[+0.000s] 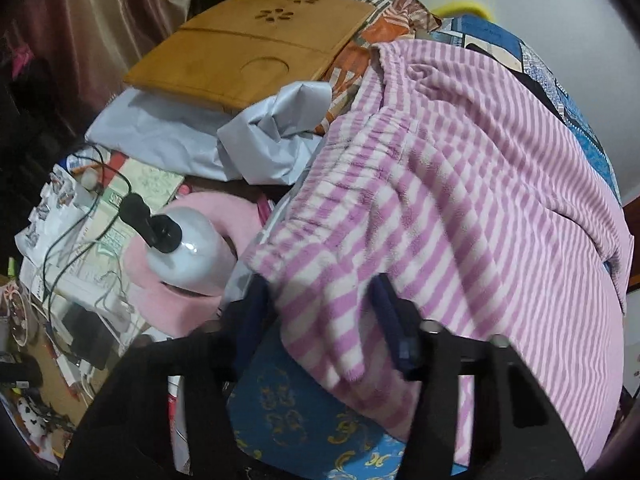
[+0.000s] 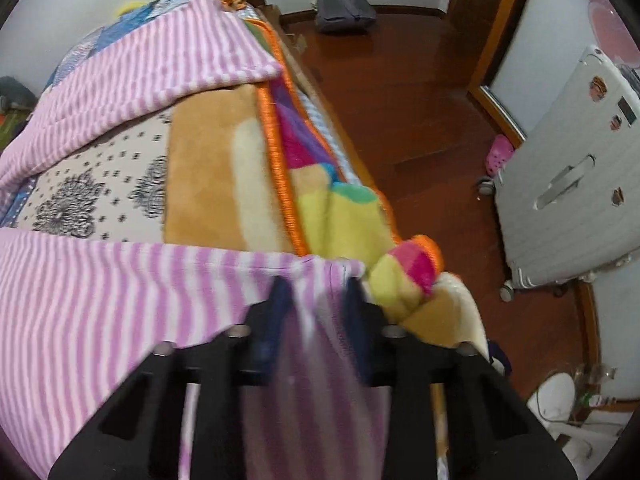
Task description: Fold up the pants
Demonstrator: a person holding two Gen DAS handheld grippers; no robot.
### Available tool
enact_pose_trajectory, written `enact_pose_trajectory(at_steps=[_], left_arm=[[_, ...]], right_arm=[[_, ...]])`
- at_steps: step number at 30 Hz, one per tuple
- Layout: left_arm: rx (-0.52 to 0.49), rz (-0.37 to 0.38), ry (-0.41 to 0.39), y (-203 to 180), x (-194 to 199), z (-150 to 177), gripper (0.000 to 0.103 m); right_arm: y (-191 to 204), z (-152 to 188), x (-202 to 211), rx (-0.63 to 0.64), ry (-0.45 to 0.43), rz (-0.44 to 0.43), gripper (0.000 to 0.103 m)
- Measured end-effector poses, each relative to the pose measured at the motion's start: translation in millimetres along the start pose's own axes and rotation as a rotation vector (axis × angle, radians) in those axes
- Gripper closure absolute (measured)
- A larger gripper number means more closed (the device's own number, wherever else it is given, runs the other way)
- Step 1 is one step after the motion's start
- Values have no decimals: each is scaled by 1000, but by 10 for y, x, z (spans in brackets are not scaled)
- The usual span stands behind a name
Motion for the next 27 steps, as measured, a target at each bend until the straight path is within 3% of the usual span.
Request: enact_pose_trajectory(at_steps=[3,5,14,21,27], left_arm=[[-35,-48,-22,-24,69,-35,80],[-50,-67,-31,-48,108,-49,84],[-105,-119,-106,-94,362,-137,88],[-106,-119,-143,-142,538,-184,88],[-104,-134,-130,-133,535,-8,88]], right_arm=[[48,3,28,10,-16,11,95],[14,5,50,-5,-19,-1,96],[5,-226,281,32,-107,28,98],[120,-735,313,77,-175,80,98],[171,-992,93,104,-151,106,98]])
Point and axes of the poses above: each gripper's, at about its wrist camera, not at the fingertips, and x roughly against the way its jaws point, y to its left, z to its underside, the point moved 7 cm from there along -x, roughly the way its jaws point, and after that the axes turned 9 degrees about -y, right-handed, at the moved point
